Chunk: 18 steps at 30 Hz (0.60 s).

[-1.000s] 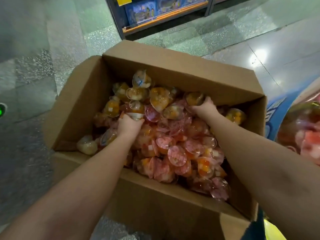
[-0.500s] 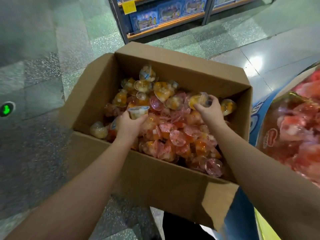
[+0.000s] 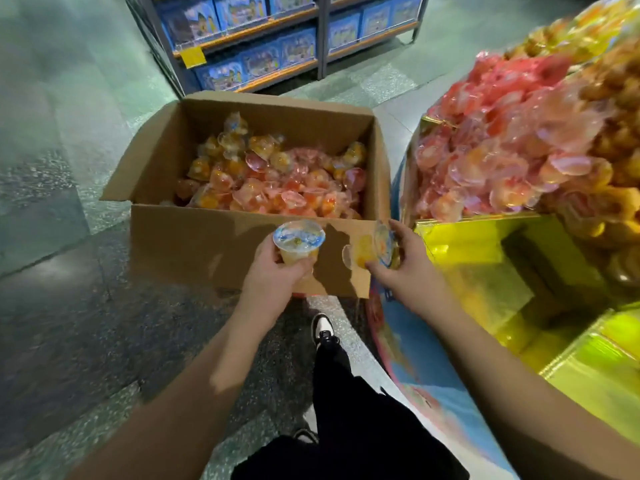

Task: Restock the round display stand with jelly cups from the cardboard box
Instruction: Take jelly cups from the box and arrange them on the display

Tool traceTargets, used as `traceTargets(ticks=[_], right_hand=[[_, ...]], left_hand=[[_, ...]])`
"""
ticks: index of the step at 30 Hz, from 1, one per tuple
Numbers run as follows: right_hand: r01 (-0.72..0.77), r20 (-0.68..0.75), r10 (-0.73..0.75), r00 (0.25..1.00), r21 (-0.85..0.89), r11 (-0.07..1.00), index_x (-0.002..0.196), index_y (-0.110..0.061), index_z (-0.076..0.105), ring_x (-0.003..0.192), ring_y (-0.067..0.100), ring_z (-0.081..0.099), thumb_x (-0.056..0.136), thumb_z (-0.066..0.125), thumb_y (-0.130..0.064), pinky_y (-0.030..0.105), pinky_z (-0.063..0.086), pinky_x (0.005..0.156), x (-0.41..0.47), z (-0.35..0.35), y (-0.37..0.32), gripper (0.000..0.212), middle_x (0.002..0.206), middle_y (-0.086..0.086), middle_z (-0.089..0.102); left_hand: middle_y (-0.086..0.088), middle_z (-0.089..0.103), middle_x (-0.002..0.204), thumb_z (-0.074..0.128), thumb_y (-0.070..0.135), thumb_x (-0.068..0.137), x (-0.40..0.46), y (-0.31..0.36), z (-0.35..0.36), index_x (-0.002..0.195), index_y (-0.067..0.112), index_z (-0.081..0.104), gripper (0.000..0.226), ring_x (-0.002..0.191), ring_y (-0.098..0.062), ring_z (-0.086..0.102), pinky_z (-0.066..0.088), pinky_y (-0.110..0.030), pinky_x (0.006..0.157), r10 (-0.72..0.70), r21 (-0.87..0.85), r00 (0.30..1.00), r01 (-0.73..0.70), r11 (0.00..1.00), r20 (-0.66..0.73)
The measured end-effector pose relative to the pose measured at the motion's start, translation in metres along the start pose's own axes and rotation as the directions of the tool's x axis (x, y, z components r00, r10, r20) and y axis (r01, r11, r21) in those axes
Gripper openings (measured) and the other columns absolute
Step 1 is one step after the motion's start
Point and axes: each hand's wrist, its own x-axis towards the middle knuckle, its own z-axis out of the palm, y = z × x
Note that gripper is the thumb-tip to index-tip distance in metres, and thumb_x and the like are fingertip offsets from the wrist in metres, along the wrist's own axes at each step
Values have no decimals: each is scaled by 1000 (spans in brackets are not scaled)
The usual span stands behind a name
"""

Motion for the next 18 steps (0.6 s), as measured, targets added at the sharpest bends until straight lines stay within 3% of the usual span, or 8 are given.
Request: traceTargets(ticks=[4, 7, 13, 18], right_hand=[[-22, -60, 18, 998, -66, 998, 150, -22, 33, 122, 7, 42, 81, 79, -26, 23, 35, 103, -89, -45, 21, 83, 130, -9, 37], [-76, -132, 68, 989, -57, 995, 150, -19, 33, 121, 3, 38, 80, 80, -19, 15, 29, 101, -145, -77, 39, 85, 129, -7, 37], [-146, -323, 121, 939, -54, 988, 146, -16, 39, 117, 6, 43, 75, 84, -17, 20, 35, 102, -238, -145, 90, 84, 125, -6, 39], [-190, -463, 152, 873, -36, 981, 146, -15, 40, 119, 2, 40, 77, 84, -19, -1, 24, 98, -313, -214, 153, 83, 128, -6, 39]], left_hand=[[15, 61, 124, 79, 24, 83, -65, 7, 41, 125, 43, 47, 56, 107, -1, 59, 45, -20, 81, 26, 16, 990, -28, 999, 137], [14, 59, 126, 80, 29, 83, -103, 12, 79, 126, 43, 45, 57, 114, -7, 57, 46, -31, 94, 40, 78, 966, -62, 995, 257], [13, 61, 128, 82, 30, 78, -164, 20, 179, 130, 40, 50, 62, 115, -5, 59, 48, -36, 103, 123, 109, 880, -193, 975, 458], [11, 66, 122, 79, 48, 65, -217, 20, 287, 131, 33, 51, 73, 113, -9, 63, 47, -42, 105, 113, 134, 803, -233, 963, 585]])
